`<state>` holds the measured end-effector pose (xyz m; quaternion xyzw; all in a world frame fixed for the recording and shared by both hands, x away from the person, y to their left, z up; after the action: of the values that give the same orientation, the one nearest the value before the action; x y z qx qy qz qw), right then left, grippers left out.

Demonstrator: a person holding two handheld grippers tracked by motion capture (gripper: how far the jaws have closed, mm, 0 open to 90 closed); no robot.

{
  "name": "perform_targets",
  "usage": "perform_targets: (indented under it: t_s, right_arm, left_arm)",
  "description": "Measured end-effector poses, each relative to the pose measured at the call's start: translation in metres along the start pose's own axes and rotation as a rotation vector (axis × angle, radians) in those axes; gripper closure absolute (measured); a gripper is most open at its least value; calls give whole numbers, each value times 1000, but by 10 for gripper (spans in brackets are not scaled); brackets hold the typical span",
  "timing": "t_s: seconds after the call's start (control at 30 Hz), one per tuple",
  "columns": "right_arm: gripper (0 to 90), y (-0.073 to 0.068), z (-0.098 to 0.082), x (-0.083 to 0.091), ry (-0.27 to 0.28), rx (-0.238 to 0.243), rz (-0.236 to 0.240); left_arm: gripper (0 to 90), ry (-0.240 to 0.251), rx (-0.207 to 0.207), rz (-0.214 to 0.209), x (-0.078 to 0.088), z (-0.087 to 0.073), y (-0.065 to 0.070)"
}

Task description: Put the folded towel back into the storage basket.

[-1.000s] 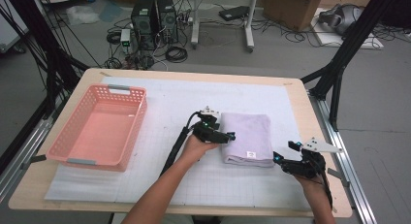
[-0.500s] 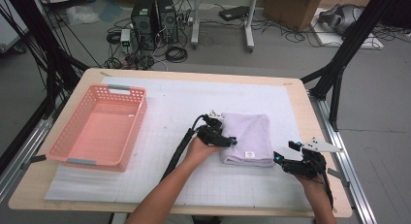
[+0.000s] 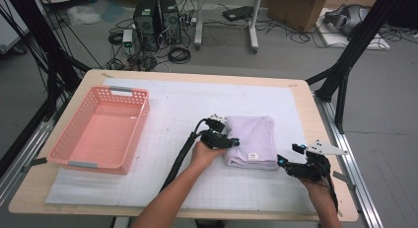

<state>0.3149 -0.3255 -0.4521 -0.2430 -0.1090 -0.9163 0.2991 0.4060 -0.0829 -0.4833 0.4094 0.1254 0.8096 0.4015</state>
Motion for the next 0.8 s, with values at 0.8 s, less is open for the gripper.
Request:
perform_targets:
  t_s: [0.8]
  right_arm:
    - [224, 2, -1, 1, 7, -9, 0]
  left_arm:
    - [728, 182, -136, -134, 43, 7, 13]
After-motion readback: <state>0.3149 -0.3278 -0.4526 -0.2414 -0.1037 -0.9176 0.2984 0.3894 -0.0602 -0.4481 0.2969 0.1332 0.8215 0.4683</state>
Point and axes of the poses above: each handheld gripper's, and its own axes: x roughly backward along the jaws, z roughly out of its top, y roughly to its right, the point moved 6 cm from there along -x, roughly forward along the jaws, and after that the axes turned 8 degrees about x, right-handed, at the moved point
